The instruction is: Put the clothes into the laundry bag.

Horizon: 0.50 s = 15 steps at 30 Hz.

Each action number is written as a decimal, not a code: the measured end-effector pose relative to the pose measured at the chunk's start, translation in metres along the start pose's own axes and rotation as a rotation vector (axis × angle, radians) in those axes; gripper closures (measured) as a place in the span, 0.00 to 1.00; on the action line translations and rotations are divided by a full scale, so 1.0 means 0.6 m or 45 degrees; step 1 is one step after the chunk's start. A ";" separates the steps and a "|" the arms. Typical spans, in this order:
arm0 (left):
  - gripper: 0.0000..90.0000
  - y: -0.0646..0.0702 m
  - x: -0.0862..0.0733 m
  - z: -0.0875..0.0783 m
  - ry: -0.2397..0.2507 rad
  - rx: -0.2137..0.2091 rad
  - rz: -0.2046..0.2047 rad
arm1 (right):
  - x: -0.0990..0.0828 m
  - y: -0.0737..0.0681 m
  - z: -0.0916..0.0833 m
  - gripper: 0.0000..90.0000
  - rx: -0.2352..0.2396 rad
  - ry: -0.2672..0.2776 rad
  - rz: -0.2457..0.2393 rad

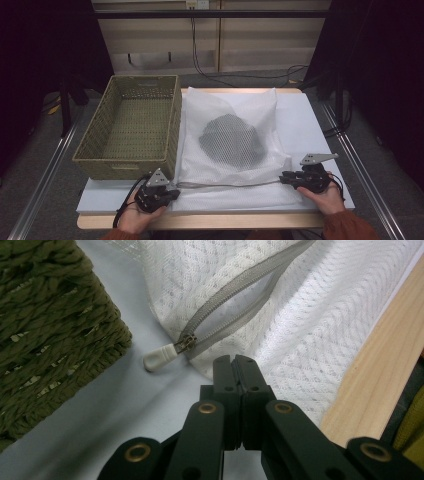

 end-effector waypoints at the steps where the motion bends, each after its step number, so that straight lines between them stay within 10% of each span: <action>1: 0.99 0.000 0.000 0.000 0.000 0.000 0.000 | 0.000 0.000 0.000 0.81 0.000 0.000 0.000; 15: 0.87 -0.015 -0.005 -0.010 0.089 -0.031 -0.024 | -0.024 0.001 -0.018 0.99 -0.020 -0.020 0.012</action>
Point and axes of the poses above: each handheld gripper's, and its own axes: z roughly forward along the jaws, x roughly out of its top, y roughly to its right, the point moved 1 cm from there along z, roughly forward along the jaws, and after that the axes turned 11 degrees about -y, right-handed, at the moved point
